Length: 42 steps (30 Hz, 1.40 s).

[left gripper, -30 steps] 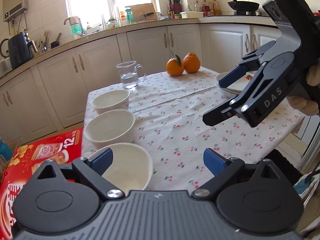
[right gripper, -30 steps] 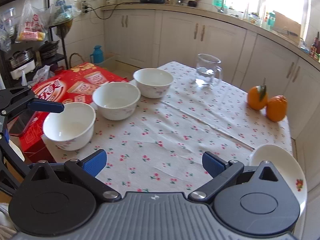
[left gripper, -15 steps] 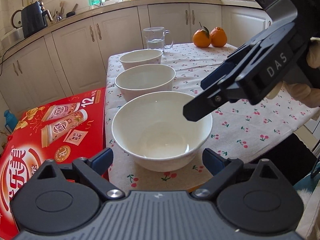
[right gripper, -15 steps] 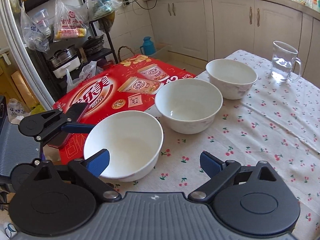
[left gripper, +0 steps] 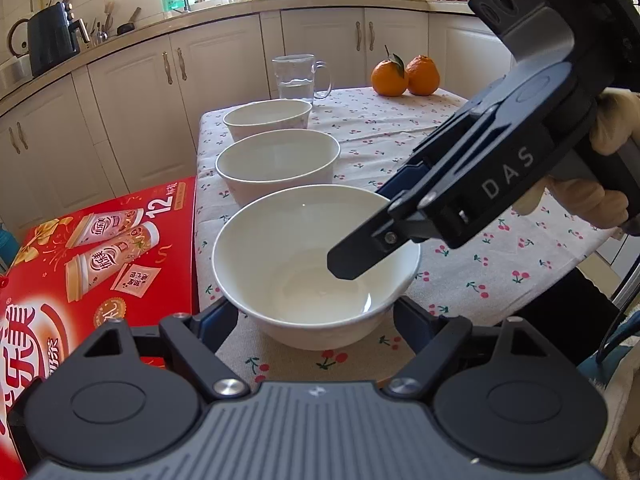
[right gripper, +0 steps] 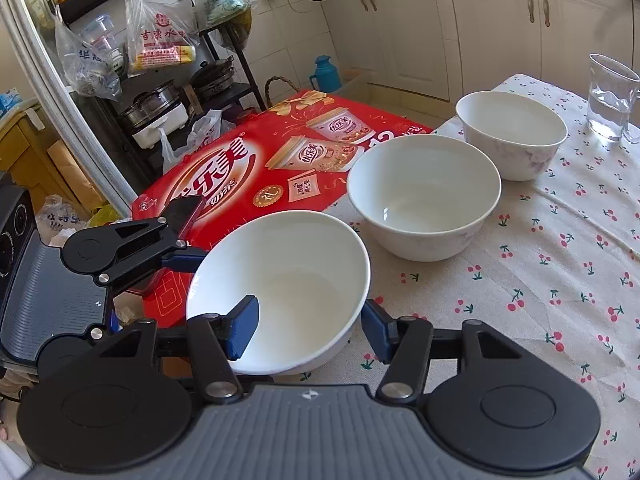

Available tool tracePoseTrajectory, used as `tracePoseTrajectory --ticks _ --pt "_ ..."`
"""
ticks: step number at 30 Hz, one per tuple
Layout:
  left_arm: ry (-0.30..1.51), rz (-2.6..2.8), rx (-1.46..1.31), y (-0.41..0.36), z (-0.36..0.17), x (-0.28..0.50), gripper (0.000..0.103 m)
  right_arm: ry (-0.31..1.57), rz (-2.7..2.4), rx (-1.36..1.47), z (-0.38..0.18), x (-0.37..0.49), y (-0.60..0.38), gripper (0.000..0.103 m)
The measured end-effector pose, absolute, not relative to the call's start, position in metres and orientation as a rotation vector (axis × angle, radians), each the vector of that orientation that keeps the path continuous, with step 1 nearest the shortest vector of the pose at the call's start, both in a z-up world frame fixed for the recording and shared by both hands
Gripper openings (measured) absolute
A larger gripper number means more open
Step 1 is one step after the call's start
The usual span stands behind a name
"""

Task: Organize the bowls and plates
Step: 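Grasp the rim of a white bowl with the right tool, then carry the bowl beside the plate stack, set it down, open the right tool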

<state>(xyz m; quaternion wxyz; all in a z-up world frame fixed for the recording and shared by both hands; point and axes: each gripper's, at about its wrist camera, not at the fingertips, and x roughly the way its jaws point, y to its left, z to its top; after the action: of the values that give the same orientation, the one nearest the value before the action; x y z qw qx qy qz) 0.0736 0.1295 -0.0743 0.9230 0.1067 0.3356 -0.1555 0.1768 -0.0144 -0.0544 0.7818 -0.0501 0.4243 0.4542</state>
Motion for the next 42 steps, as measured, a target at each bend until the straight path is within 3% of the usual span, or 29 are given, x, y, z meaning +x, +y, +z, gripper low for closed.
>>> tracePoseTrajectory --ticks 42 --pt "0.617 -0.688 0.339 0.002 -0.073 0.127 0.084 0.886 0.615 -0.085 -0.046 0.166 -0.157 0.063"
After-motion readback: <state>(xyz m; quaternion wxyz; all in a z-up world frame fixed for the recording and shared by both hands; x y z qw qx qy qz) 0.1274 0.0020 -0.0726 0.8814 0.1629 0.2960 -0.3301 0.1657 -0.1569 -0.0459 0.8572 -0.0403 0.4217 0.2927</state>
